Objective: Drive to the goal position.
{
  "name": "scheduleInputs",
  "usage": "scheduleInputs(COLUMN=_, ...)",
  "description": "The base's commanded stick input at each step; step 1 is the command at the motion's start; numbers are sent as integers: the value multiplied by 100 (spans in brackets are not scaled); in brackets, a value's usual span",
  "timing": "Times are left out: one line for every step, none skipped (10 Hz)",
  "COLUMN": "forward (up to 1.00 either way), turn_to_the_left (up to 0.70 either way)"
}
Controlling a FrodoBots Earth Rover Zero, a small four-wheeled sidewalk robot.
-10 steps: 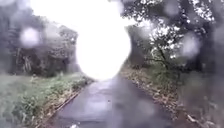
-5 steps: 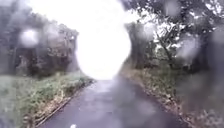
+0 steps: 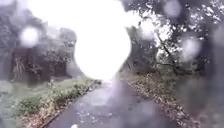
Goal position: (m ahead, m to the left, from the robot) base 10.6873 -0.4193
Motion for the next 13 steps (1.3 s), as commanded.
scheduleInputs(forward=85, turn_to_the_left=0)
scheduleInputs(forward=85, turn_to_the_left=0)
scheduleInputs(forward=85, turn_to_the_left=0)
scheduleInputs(forward=85, turn_to_the_left=0)
scheduleInputs(forward=85, turn_to_the_left=0)
scheduleInputs(forward=85, turn_to_the_left=0)
scheduleInputs(forward=85, turn_to_the_left=0)
scheduleInputs(forward=85, turn_to_the_left=0)
scheduleInputs(forward=85, turn_to_the_left=0)
scheduleInputs(forward=85, turn_to_the_left=21)
scheduleInputs(forward=85, turn_to_the_left=29)
scheduleInputs(forward=85, turn_to_the_left=0)
scheduleInputs(forward=85, turn_to_the_left=0)
